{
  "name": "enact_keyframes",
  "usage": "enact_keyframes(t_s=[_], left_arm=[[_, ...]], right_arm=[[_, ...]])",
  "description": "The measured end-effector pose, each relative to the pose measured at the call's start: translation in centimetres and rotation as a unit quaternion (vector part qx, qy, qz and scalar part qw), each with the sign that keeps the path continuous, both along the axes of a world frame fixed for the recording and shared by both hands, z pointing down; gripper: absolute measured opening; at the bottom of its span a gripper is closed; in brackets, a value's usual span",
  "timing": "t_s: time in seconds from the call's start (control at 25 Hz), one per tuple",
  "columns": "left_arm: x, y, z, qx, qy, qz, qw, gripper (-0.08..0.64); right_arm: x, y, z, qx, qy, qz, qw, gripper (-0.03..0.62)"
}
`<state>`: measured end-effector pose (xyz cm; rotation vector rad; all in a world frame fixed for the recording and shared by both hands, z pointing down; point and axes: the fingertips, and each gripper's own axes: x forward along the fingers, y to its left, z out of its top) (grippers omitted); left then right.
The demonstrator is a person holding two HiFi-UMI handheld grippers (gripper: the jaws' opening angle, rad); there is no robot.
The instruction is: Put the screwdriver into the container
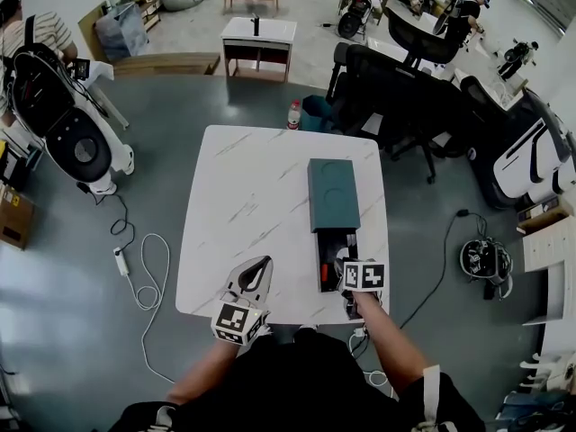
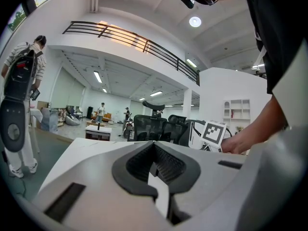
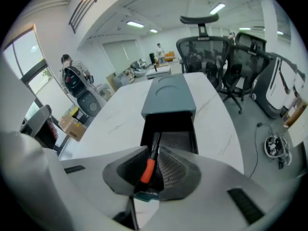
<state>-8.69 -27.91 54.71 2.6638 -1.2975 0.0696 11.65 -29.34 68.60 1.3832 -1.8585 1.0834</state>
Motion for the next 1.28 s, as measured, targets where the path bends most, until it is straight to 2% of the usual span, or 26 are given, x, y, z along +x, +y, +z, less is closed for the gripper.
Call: enact_keyframes(t_s=[0.08,0.2,0.32,0.4,0.52,0.64,0.72,0.84,1.08,1.2,1.28], left_arm=[[0.2,0.0,-0.2,0.001,-0.001,0.003,1.0,0.006],[0.3,0.0,-0.8,0.0,0.006,0.005,1.0,0.006],[0.6,-0.2,-1.9,0.004,0.017,0.004,0.9998,0.006],[0.8,-0.2,-2.4,0.01,0.017,0.006,0.9998,0.006],[1.1,-0.3,-2.8,0.014,0.011,0.009,0.9998,0.006],[1.3,-0.6,-3.7,0.019,0.013,0.007,0.9997,0.006],[1.7,-0.6,-4.8,0.029,0.019,0.008,0.9994,0.006],[2.6,-0.6,-6.1,0.044,0.025,0.014,0.9986,0.006],[3.3,-1.0,-7.5,0.067,-0.009,0.006,0.9977,0.006],[3.6,-1.0,-7.4,0.052,-0.005,0.007,0.9986,0.006],[3.7,-1.2,-7.6,0.058,-0.002,0.008,0.9983,0.006]], right_arm=[[-0.1,-0.9,-2.2,0.049,0.016,-0.003,0.999,0.06],[-0.2,-2.3,-5.6,0.125,0.032,-0.004,0.992,0.031],[0.3,-3.3,-9.8,0.222,0.032,0.008,0.975,0.025],[0.6,-3.4,-13.1,0.295,0.028,0.018,0.955,0.025],[0.8,-3.2,-18.4,0.396,0.045,0.021,0.917,0.023],[0.4,-2.8,-22.6,0.468,0.077,0.005,0.88,0.023],[0.1,-2.4,-24.5,0.497,0.086,-0.004,0.864,0.021],[-0.1,-2.0,-26.3,0.522,0.088,-0.006,0.848,0.021],[0.2,-2.2,-27.5,0.536,0.074,0.003,0.841,0.021],[0.3,-2.2,-27.9,0.541,0.073,0.003,0.838,0.022],[0.4,-2.2,-28.0,0.543,0.069,0.003,0.837,0.023]])
